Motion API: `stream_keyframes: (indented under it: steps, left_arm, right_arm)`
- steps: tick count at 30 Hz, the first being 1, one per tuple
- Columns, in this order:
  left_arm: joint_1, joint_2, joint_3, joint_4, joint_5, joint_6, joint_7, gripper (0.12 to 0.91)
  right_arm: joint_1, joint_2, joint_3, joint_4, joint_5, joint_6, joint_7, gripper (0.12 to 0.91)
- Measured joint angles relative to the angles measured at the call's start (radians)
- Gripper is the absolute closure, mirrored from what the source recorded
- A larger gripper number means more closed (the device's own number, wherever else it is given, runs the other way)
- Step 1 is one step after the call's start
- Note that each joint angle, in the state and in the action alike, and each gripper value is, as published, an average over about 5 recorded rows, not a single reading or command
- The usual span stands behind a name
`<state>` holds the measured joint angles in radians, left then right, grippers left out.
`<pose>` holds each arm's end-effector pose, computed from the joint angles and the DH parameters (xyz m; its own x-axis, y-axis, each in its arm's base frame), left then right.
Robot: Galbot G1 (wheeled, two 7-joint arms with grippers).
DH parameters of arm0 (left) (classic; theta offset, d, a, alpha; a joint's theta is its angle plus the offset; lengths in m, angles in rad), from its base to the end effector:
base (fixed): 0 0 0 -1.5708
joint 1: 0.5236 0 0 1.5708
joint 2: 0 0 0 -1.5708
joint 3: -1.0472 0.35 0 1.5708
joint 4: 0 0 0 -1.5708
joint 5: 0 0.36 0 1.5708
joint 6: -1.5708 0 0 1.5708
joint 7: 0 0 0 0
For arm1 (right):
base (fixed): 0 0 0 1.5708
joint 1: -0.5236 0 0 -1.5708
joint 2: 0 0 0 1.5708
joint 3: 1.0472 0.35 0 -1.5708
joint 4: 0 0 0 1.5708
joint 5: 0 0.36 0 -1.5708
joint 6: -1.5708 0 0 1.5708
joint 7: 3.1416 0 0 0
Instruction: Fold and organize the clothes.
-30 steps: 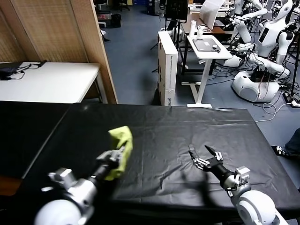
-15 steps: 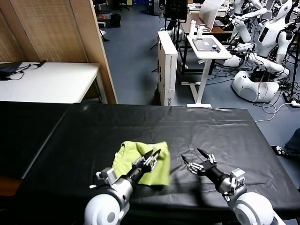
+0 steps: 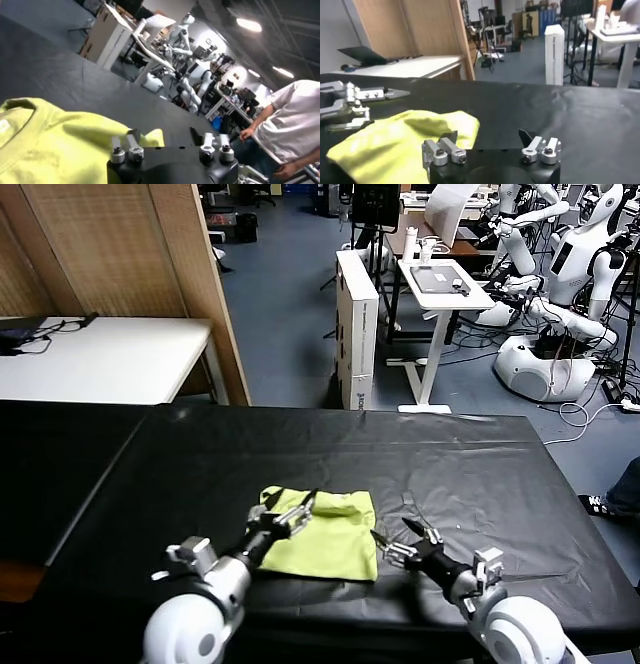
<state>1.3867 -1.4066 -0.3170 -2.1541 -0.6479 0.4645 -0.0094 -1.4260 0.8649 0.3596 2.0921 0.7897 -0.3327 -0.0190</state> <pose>0.2241 -0.0360 -0.2486 -0.8599 0.4762 0.1836 0.3262 0.7895 -0.5199 0.2259 -0.0720 -0.2653 -0.7980 -0.4829 0.3605 -0.4257 0.8752 0.2300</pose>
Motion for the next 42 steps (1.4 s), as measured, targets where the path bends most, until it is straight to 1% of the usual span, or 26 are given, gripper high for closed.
stream_keyframes:
  steps: [5, 10, 13, 16, 17, 20, 21, 23, 24, 27, 28, 30, 34, 35, 36, 38, 39, 40, 42]
  left_arm:
    - [0.023, 0.047, -0.071, -0.018, 0.044, -0.031, 0.015, 0.123]
    - [0.053, 0.063, -0.134, -0.022, 0.079, -0.05, 0.018, 0.123]
    - [0.07, 0.065, -0.164, -0.022, 0.086, -0.055, 0.019, 0.123]
    - [0.082, 0.066, -0.187, -0.02, 0.089, -0.058, 0.018, 0.123]
    - [0.086, 0.065, -0.194, -0.02, 0.09, -0.059, 0.018, 0.123]
    - [0.1, 0.063, -0.215, -0.021, 0.092, -0.063, 0.018, 0.123]
    - [0.105, 0.062, -0.221, -0.023, 0.093, -0.064, 0.018, 0.123]
    - [0.115, 0.06, -0.231, -0.027, 0.093, -0.066, 0.018, 0.123]
    - [0.12, 0.06, -0.235, -0.029, 0.093, -0.067, 0.018, 0.123]
    - [0.131, 0.058, -0.25, -0.03, 0.093, -0.069, 0.019, 0.123]
    - [0.134, 0.059, -0.255, -0.029, 0.092, -0.07, 0.019, 0.123]
    - [0.14, 0.06, -0.265, -0.027, 0.092, -0.071, 0.019, 0.123]
    - [0.15, 0.059, -0.279, -0.023, 0.092, -0.074, 0.02, 0.123]
    - [0.153, 0.058, -0.281, -0.023, 0.092, -0.075, 0.021, 0.123]
    - [0.156, 0.057, -0.282, -0.023, 0.093, -0.076, 0.021, 0.123]
    - [0.162, 0.054, -0.282, -0.024, 0.097, -0.078, 0.023, 0.123]
    - [0.164, 0.053, -0.282, -0.024, 0.099, -0.079, 0.024, 0.123]
    - [0.166, 0.052, -0.283, -0.024, 0.101, -0.08, 0.025, 0.123]
    - [0.169, 0.049, -0.283, -0.022, 0.105, -0.08, 0.025, 0.123]
  right_arm:
    - [0.064, 0.022, -0.06, -0.047, 0.031, -0.005, -0.003, 0.118]
    - [0.14, 0.055, -0.11, -0.113, 0.076, -0.005, -0.008, 0.12]
    - [0.179, 0.081, -0.13, -0.161, 0.086, -0.004, -0.021, 0.146]
    - [0.21, 0.109, -0.147, -0.208, 0.089, -0.001, -0.034, 0.199]
    - [0.218, 0.118, -0.151, -0.223, 0.091, 0.0, -0.037, 0.226]
    - [0.237, 0.14, -0.158, -0.26, 0.105, 0.003, -0.042, 0.364]
    - [0.24, 0.144, -0.159, -0.269, 0.111, 0.004, -0.043, 0.437]
    - [0.244, 0.15, -0.156, -0.282, 0.123, 0.005, -0.039, 0.55]
    - [0.246, 0.152, -0.153, -0.287, 0.127, 0.005, -0.035, 0.626]
    - [0.257, 0.152, -0.136, -0.302, 0.133, 0.004, -0.014, 0.796]
    - [0.262, 0.15, -0.129, -0.308, 0.133, 0.003, -0.005, 0.834]
    - [0.274, 0.145, -0.117, -0.321, 0.132, -0.002, 0.012, 0.866]
    - [0.289, 0.13, -0.1, -0.329, 0.135, -0.03, 0.026, 0.857]
    - [0.288, 0.126, -0.098, -0.326, 0.134, -0.039, 0.026, 0.849]
    - [0.287, 0.121, -0.095, -0.322, 0.129, -0.048, 0.025, 0.821]
    - [0.282, 0.108, -0.087, -0.31, 0.11, -0.061, 0.023, 0.728]
    - [0.278, 0.099, -0.084, -0.301, 0.097, -0.066, 0.022, 0.671]
    - [0.274, 0.089, -0.08, -0.292, 0.082, -0.071, 0.02, 0.596]
    - [0.267, 0.067, -0.073, -0.268, 0.053, -0.078, 0.015, 0.482]
